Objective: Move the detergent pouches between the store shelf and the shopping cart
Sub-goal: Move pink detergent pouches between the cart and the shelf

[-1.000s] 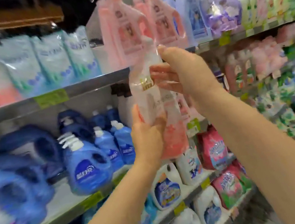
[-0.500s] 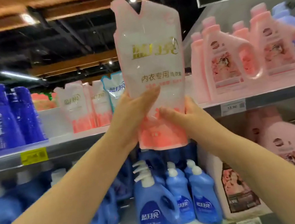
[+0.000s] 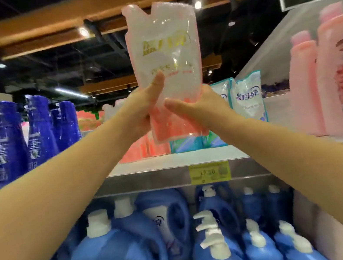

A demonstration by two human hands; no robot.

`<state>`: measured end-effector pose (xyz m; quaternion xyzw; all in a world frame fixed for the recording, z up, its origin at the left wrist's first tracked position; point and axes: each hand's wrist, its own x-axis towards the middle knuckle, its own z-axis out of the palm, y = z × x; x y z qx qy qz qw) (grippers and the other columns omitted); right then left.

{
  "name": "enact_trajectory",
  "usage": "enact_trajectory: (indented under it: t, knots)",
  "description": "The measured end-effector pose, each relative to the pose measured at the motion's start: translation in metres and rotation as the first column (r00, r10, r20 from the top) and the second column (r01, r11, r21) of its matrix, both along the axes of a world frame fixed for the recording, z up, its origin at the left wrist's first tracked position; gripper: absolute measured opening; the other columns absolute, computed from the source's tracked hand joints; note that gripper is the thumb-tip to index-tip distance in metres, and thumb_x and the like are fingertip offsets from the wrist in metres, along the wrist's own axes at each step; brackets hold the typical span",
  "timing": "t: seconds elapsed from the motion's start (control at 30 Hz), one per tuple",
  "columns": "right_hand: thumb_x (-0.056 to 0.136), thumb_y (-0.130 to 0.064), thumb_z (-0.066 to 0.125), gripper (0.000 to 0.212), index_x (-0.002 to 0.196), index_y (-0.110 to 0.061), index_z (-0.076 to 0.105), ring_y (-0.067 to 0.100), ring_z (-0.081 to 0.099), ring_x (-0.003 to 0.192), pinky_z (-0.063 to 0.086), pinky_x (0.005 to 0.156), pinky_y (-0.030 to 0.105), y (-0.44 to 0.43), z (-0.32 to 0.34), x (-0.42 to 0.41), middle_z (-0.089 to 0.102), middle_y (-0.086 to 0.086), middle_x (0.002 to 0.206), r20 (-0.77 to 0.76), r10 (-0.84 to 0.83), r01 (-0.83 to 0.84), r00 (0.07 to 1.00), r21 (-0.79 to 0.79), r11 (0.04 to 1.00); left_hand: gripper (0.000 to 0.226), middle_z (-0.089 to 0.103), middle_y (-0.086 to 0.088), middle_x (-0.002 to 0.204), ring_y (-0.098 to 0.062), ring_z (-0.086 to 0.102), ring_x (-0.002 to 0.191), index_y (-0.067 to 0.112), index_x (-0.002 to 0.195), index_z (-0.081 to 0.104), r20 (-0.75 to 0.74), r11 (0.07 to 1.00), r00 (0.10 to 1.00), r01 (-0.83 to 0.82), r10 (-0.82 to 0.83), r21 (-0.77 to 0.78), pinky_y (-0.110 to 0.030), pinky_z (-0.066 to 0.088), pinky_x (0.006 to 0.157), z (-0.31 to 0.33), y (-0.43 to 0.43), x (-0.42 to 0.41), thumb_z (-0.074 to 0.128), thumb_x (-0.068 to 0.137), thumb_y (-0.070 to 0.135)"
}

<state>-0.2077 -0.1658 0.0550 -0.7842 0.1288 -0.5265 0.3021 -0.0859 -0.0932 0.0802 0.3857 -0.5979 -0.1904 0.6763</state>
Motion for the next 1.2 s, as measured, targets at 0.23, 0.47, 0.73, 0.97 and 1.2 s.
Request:
enact_trajectory:
  t: [0.23,0.47,0.73,0.97,1.2]
  knots:
    - [0.024,-0.078,0.072,0.116,0.125,-0.023,0.053,0.018,0.066,0.097,0.055,0.087,0.04,-0.043,0.022,0.087,0.068,-0.001,0.108,-0.127,-0.064,0.062,0.99,-0.02,0.998,0.076,0.066,-0.006,0.114,-0.025,0.063,0.103,0.015,0.129,0.048,0.333,0.895,0.902,-0.367,0.276,0.252,-0.047,0.05,0.092,0.025,-0.013,0.081,0.052,0.069,0.061]
    - [0.068,-0.048,0.078,0.057,0.111,-0.024,0.049,0.017,0.06,0.098,0.052,0.091,0.032,-0.06,0.006,0.131,0.058,-0.002,0.11,-0.388,-0.11,0.151,0.915,0.078,0.985,0.034,0.069,-0.004,0.096,-0.02,0.067,0.084,0.015,0.109,0.055,0.185,0.887,0.952,-0.297,0.245,0.355,-0.036,0.058,0.069,-0.001,-0.054,0.145,0.057,0.085,0.04]
    - [0.072,-0.052,0.073,0.058,0.119,-0.023,0.054,0.014,0.061,0.103,0.055,0.076,0.027,-0.078,-0.011,0.152,0.064,-0.002,0.114,-0.678,-0.096,0.244,0.729,0.126,0.962,0.02,0.07,0.002,0.074,-0.009,0.068,0.06,0.018,0.094,0.058,0.303,0.831,0.937,-0.303,0.172,0.466,-0.023,0.056,0.052,-0.022,-0.076,0.176,0.06,0.084,0.036]
    - [0.078,-0.037,0.074,0.026,0.089,-0.026,0.053,0.016,0.062,0.099,0.055,0.08,0.027,-0.071,-0.006,0.133,0.063,-0.003,0.103,-0.813,-0.166,0.33,0.558,0.034,0.943,0.021,0.063,0.006,0.101,-0.016,0.063,0.092,0.031,0.096,0.055,0.57,0.714,0.819,-0.438,0.066,0.546,-0.028,0.057,0.072,-0.038,-0.062,0.178,0.062,0.082,0.045]
    - [0.083,-0.032,0.07,0.036,0.113,-0.012,0.064,0.018,0.068,0.099,0.056,0.083,0.027,-0.072,-0.009,0.154,0.071,0.007,0.106,-0.807,-0.206,0.34,0.553,-0.008,0.941,0.037,0.064,0.002,0.09,-0.009,0.06,0.071,0.018,0.096,0.057,0.844,0.596,0.516,-0.728,0.15,0.339,-0.021,0.052,0.063,-0.041,-0.062,0.174,0.057,0.084,0.053]
